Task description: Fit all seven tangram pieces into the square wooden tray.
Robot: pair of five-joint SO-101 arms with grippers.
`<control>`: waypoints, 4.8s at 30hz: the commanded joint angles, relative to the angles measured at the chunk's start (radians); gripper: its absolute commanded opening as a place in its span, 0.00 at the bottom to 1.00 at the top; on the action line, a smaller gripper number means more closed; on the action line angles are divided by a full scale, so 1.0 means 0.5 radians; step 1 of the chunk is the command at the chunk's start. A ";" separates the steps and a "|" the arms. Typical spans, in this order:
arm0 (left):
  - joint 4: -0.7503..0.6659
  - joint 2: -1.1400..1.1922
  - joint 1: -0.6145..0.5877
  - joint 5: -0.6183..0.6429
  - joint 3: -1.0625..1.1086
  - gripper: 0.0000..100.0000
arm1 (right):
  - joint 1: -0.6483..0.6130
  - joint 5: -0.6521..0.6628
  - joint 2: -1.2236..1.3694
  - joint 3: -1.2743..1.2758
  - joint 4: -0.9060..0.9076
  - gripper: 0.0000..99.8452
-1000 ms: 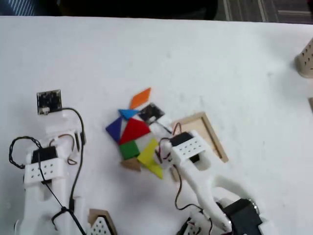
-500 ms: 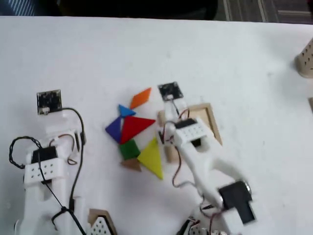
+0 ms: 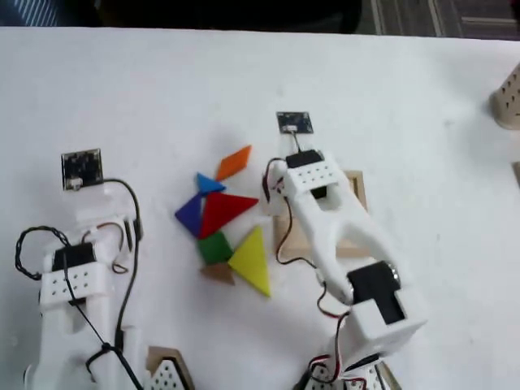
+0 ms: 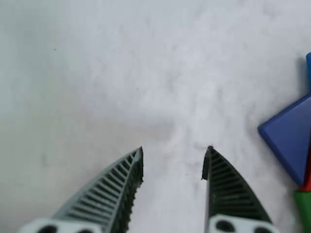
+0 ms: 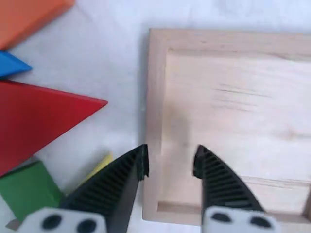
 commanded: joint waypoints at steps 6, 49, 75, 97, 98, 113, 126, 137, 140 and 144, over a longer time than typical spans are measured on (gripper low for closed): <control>-0.068 0.005 -0.023 0.021 -0.009 0.21 | -0.044 -0.018 -0.321 -0.092 0.029 0.07; -0.061 0.005 0.158 0.120 -0.034 0.21 | 0.020 0.107 -0.560 -0.239 0.422 0.02; 0.117 0.186 0.692 0.344 -0.313 0.31 | 0.781 0.727 -1.794 1.418 -0.226 0.02; 0.058 0.698 -0.109 0.344 -0.571 0.31 | 0.980 0.730 -0.916 0.961 -0.686 0.11; 0.052 0.698 -0.124 0.344 -0.568 0.31 | 0.993 0.730 -0.809 0.878 -0.680 0.11; 0.046 0.701 -0.133 0.344 -0.568 0.31 | 0.756 1.003 -0.330 0.555 -0.413 0.02; 0.043 0.701 -0.130 0.344 -0.568 0.31 | 0.311 0.743 -0.361 0.657 -0.269 0.02; -0.006 0.698 -0.127 0.313 -0.568 0.33 | 0.588 0.687 -0.677 0.786 -0.256 0.16; -0.003 0.701 -0.054 0.267 -0.565 0.39 | 0.628 0.755 -0.806 0.890 -0.272 0.14; -0.009 0.704 0.140 0.215 -0.525 0.39 | 0.723 0.758 -0.971 1.016 -0.345 0.11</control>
